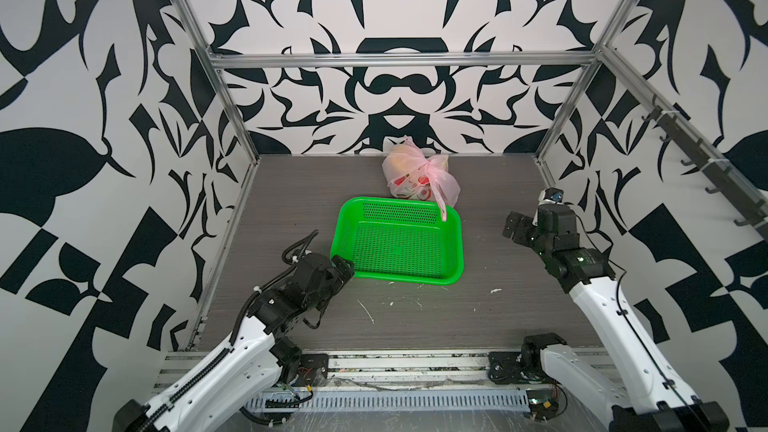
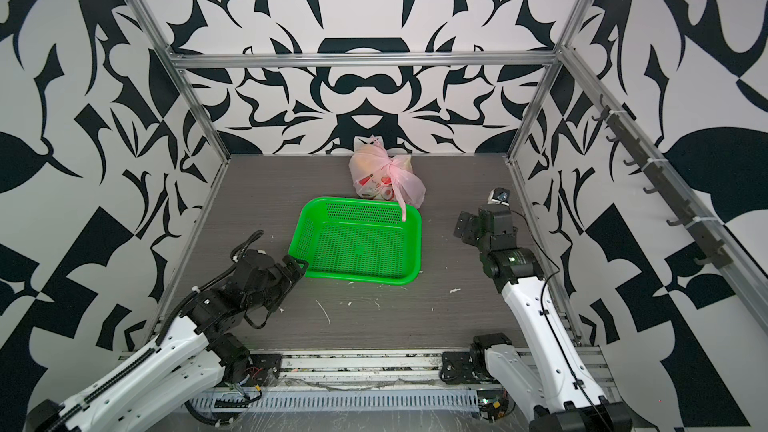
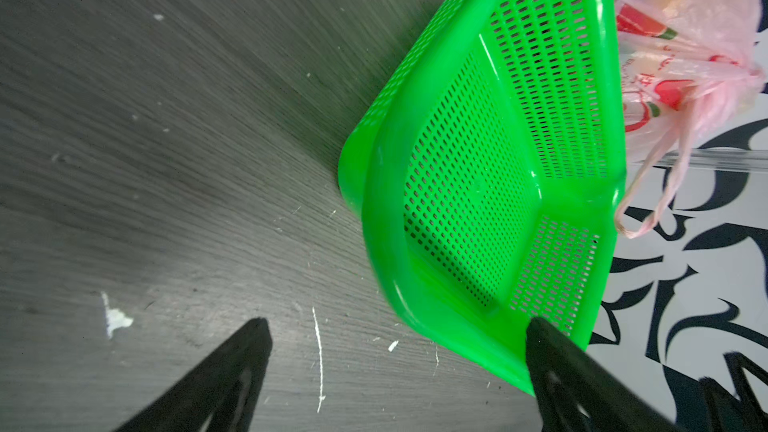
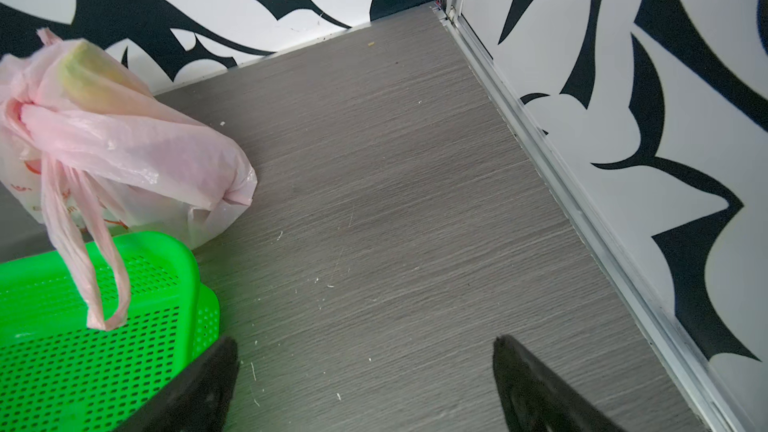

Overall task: Untie the knot of the plastic bag and take out the fruit
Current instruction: 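Reach the left gripper toward the near edge of the green basket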

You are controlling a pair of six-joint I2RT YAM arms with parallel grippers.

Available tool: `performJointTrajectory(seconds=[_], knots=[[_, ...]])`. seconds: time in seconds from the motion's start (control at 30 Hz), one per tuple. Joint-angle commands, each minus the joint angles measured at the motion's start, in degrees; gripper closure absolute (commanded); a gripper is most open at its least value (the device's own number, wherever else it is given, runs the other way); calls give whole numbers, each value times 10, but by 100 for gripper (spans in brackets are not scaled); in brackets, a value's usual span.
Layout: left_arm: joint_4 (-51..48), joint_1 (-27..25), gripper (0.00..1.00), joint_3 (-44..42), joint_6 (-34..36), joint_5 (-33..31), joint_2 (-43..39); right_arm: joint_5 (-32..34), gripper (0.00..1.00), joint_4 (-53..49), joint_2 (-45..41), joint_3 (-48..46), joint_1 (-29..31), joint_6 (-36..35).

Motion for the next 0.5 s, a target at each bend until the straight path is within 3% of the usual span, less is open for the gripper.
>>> performJointTrajectory(seconds=[0.0, 0.47], knots=[[26, -37, 1, 23, -47, -43, 35, -5, 5, -14, -4, 26, 2, -13], [143, -78, 2, 62, -67, -52, 226, -15, 11, -8, -1, 25, 2, -32]])
